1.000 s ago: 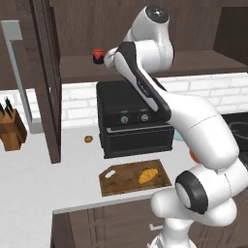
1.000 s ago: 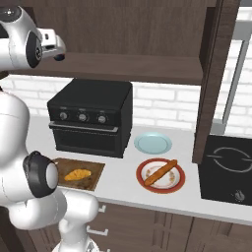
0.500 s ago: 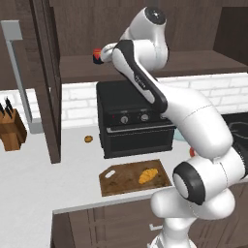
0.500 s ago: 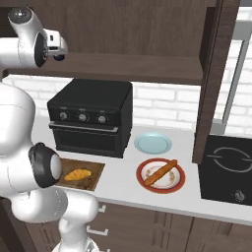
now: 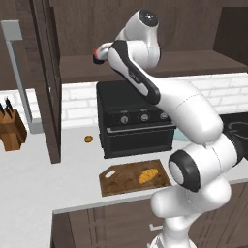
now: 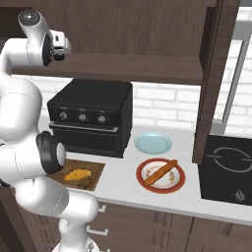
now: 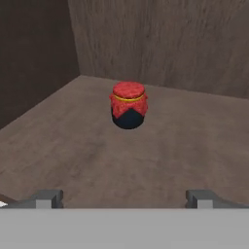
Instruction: From the different types of pastries on the counter, select a croissant and place it on the cutting board. Then retrieve a jar of jam from the cabinet and place it alongside the croissant on the cutting board.
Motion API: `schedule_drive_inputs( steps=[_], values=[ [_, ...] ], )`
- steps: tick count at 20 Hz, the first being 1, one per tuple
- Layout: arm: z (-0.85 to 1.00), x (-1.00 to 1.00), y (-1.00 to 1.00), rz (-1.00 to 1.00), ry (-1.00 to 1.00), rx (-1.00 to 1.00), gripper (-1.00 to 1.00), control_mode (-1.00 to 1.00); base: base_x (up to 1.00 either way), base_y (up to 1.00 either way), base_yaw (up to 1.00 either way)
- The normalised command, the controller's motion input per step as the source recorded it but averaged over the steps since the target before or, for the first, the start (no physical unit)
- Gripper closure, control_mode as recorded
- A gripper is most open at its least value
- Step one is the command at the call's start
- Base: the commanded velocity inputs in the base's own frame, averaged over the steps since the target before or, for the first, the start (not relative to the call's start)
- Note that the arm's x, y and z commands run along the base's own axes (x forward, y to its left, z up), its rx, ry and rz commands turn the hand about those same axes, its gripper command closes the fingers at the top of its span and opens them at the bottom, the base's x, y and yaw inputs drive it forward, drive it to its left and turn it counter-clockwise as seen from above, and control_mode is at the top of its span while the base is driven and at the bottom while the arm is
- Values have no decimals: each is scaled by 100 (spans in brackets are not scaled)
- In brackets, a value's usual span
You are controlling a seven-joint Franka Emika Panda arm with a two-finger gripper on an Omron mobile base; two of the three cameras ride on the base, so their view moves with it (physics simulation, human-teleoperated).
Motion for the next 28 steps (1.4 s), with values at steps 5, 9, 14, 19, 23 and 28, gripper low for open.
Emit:
schedule_drive_inputs(
  steps=[5, 9, 14, 19, 23, 28],
  values=[
    [-13, 35, 21, 0, 7, 3, -100, -100, 0, 0, 0],
    [-12, 30, 28, 0, 8, 1, -100, -100, 0, 0, 0],
    [0, 26, 7, 0, 1, 0, -100, -100, 0, 0, 0],
    [0, 48, 0, -2, 0, 0, -100, -100, 0, 0, 0],
    [-3, 51, 0, -2, 0, 0, -100, -100, 0, 0, 0],
    [-3, 39, 8, 0, 0, 0, -100, -100, 0, 0, 0]
  ],
)
